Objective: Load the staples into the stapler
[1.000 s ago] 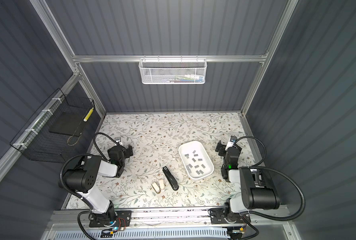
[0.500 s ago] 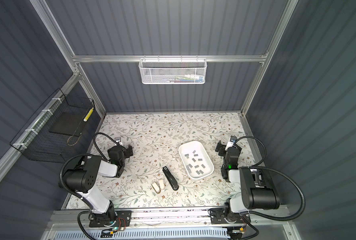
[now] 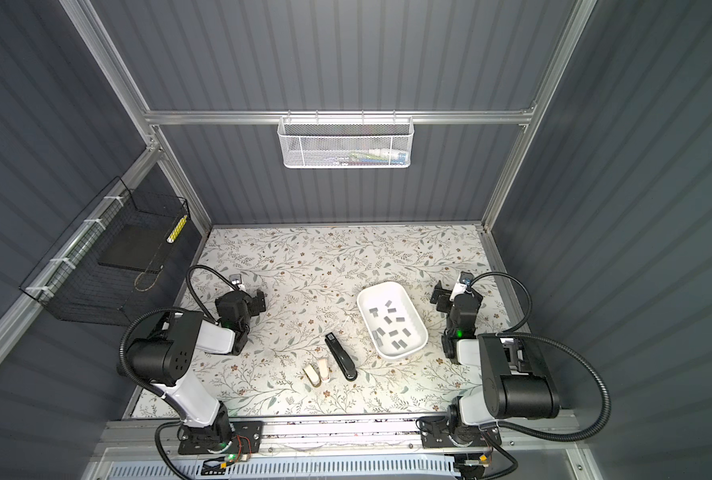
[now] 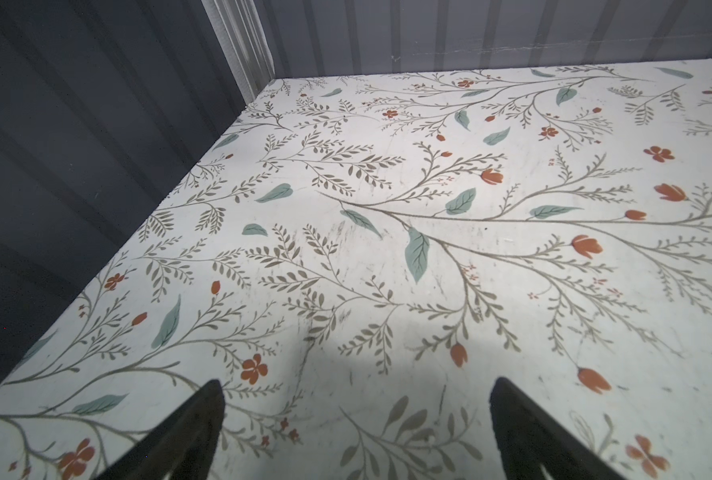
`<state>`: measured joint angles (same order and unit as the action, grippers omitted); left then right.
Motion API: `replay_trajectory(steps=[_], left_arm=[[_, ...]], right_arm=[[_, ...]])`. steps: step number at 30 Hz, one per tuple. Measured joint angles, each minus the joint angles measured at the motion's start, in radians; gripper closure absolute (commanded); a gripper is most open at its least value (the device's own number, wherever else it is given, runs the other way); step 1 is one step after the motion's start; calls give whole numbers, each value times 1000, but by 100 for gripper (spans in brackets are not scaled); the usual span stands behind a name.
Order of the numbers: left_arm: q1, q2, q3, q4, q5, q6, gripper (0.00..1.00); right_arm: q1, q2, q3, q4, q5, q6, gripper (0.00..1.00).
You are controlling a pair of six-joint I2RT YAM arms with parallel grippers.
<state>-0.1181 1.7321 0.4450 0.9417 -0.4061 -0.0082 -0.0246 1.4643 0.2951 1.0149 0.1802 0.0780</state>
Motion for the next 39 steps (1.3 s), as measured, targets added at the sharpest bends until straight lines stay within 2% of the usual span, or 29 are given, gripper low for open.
replay_trajectory(steps=[6,13,16,19,25,28,30,34,37,39], left_arm=[[0,0,0,1,10,0,0],[0,-32,-16,-1,111,32,0],[0,-129,-10,-89,107,31,0],[0,-245,48,-251,95,23,0],[0,-497,70,-387,161,-28,0],[0,-623,83,-494,187,-106,0],[0,-680,130,-613,176,-174,0],[0,-721,330,-895,113,-279,0],[0,-731,466,-1014,119,-322,0],[0,-733,526,-1054,143,-348,0]], right_arm=[[0,-1,-2,8,4,0,1],[0,-97,-72,30,18,0,1],[4,-176,-70,-19,18,-2,1],[18,-299,-68,-90,33,4,1],[24,-611,-64,-277,48,130,1],[24,-703,-7,-449,46,221,1],[23,-715,72,-578,16,272,1],[23,-704,288,-827,-126,367,1],[23,-703,387,-935,-174,490,1],[18,-698,390,-950,-233,533,1]])
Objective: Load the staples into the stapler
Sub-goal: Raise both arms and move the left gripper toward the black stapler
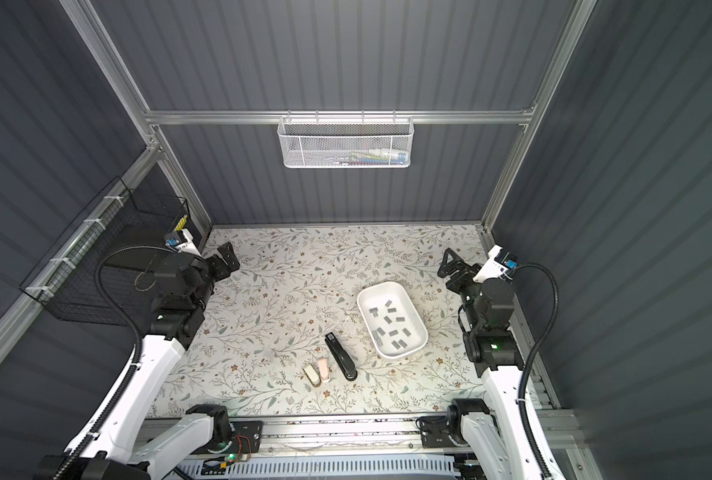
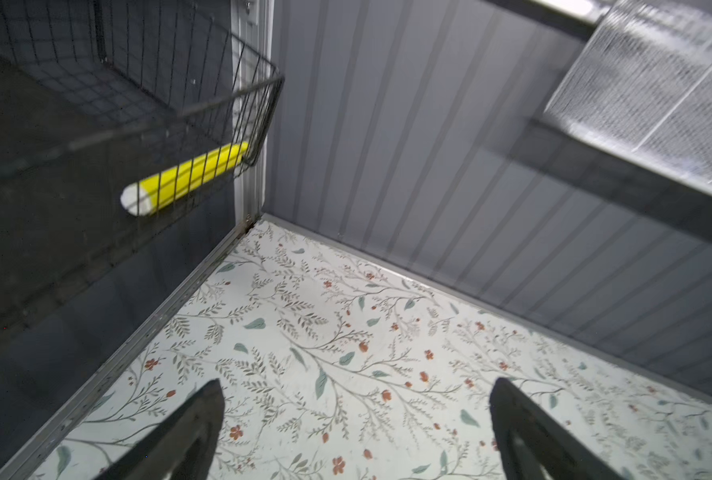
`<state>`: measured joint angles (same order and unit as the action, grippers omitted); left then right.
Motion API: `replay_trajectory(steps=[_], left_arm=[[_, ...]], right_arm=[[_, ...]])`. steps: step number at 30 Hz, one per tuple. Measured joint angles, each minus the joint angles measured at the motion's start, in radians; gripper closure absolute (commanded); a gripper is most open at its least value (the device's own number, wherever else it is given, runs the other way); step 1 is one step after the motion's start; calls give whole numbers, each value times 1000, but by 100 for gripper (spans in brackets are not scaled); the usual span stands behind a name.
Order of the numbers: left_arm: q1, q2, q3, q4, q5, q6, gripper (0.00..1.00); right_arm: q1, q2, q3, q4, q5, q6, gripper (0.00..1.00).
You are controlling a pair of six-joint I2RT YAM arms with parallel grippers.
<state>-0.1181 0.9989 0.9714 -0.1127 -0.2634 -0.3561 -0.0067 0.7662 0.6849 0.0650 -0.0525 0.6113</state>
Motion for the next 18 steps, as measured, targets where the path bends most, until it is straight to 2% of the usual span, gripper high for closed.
replay_trajectory(steps=[6,12,14,18], left_arm=[[0,65,124,-23,43,-55,0],[0,171,137,61,116,72,0],[1,206,135,109,190,147,1],[-2,286,174,84,481,417,1]], right_arm=[[42,124,-81,-13,-117,55,1],[106,133,-73,-66,-124,38,1],[113,129,-60,-67,-124,31,1],[116,125,-54,-69,-123,27,1]])
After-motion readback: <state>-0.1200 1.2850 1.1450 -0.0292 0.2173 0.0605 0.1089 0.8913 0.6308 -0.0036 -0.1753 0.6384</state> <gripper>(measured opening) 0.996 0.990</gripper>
